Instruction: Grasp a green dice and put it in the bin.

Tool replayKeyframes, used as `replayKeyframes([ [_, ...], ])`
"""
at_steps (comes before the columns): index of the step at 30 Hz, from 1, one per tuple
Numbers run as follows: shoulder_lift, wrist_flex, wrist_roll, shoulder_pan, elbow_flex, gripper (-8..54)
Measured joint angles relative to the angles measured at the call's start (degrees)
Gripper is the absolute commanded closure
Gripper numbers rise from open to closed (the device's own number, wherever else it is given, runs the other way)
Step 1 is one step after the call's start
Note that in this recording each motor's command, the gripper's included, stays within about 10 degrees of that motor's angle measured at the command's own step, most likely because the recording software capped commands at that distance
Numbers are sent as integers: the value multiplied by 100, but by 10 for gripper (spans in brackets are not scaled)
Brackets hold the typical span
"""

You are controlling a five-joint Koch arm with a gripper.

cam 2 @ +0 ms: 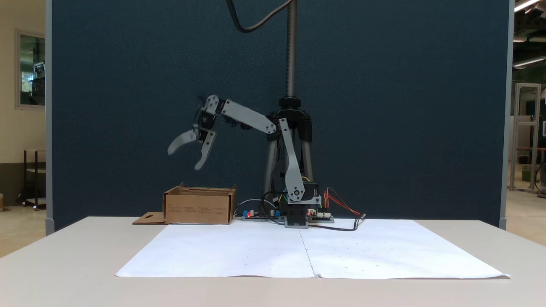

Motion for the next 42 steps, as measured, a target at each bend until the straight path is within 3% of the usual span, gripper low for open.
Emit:
replayKeyframes([
  [13,738,-1213,554,-4430,-53,16],
  [24,993,-1406,554,-7022,158,17],
  [30,1934,-2619,554,-7532,2250,17],
  [34,2689,-3718,519,-7559,4535,15],
  [42,3498,-5229,404,-8139,4992,-16],
])
